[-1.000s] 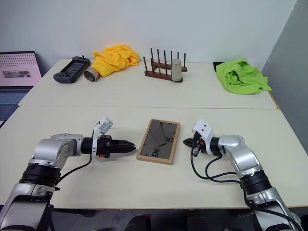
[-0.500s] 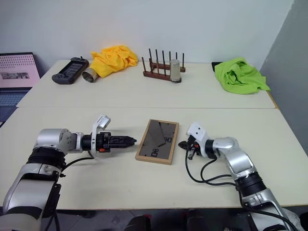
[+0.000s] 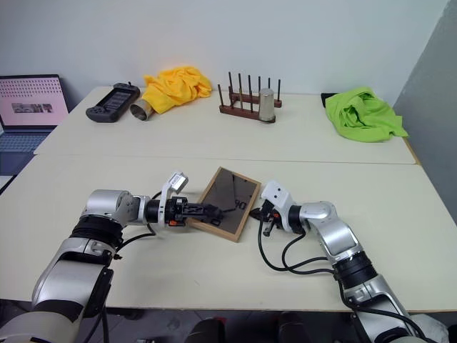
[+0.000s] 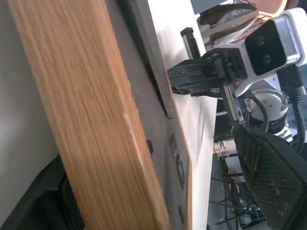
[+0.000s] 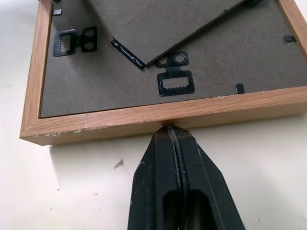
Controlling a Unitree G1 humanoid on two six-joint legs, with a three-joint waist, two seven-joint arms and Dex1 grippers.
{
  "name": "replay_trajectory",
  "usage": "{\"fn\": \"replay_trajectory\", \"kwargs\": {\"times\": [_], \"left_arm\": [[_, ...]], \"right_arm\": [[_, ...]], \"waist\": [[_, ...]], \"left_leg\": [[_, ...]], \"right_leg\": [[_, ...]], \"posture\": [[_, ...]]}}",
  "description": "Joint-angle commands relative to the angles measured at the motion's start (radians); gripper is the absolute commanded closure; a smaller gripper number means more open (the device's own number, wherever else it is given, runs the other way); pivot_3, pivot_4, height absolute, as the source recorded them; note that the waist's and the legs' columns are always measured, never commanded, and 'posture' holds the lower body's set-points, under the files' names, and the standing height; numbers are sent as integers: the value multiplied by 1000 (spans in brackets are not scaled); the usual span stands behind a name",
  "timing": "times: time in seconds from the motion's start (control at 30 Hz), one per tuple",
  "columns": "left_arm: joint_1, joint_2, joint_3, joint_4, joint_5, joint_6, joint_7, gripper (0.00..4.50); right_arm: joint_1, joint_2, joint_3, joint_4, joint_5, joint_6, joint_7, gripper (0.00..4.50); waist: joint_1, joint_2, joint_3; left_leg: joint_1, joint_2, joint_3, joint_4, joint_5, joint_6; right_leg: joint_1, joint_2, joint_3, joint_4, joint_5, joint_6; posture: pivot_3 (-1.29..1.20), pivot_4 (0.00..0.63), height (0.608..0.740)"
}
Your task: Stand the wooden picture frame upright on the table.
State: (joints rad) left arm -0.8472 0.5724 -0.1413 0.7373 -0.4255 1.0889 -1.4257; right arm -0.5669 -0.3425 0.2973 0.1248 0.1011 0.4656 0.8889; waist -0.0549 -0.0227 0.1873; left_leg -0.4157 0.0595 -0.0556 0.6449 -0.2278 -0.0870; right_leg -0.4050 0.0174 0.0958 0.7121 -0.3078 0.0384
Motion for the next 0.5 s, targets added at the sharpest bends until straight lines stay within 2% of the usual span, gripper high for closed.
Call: {"fn": "replay_trajectory", "kwargs": {"times": [0.03, 0.27, 0.4, 0.47, 0.5], "left_arm": [[13, 13, -3, -33, -10, 23, -18, 968], [39, 50, 18, -103, -40, 63, -27, 2363], [44, 37, 92, -120, -72, 84, 41, 3150], [45, 23, 121, -148, -80, 85, 95, 3215], [49, 17, 139, -170, -91, 89, 112, 3216]], "right_arm": [[1, -7, -18, -16, 5, -28, -5, 4500], [12, -50, -42, 1, 1, -50, -6, 4500], [-41, -83, -100, 22, 37, -36, 3, 4500], [-75, -90, -140, 11, 76, 3, 16, 4500], [-93, -95, -157, 4, 95, 27, 25, 4320]], "waist": [[-3, 0, 0], [-6, 0, 0], [-6, 0, 0], [-7, 0, 0], [-8, 0, 0]], "left_leg": [[0, 0, 0, 0, 0, 0], [0, 1, 0, 0, 0, 0], [0, 1, 0, 0, 0, 0], [0, 1, 0, 0, 0, 0], [0, 1, 0, 0, 0, 0]], "right_leg": [[0, 0, 0, 0, 0, 0], [-1, 1, 0, 0, 0, 0], [-1, 1, 0, 0, 0, 0], [-1, 1, 0, 0, 0, 0], [-1, 1, 0, 0, 0, 0]], "posture": [[0, 150, 740], [0, 150, 740], [0, 150, 740], [0, 150, 740], [0, 150, 740]]}}
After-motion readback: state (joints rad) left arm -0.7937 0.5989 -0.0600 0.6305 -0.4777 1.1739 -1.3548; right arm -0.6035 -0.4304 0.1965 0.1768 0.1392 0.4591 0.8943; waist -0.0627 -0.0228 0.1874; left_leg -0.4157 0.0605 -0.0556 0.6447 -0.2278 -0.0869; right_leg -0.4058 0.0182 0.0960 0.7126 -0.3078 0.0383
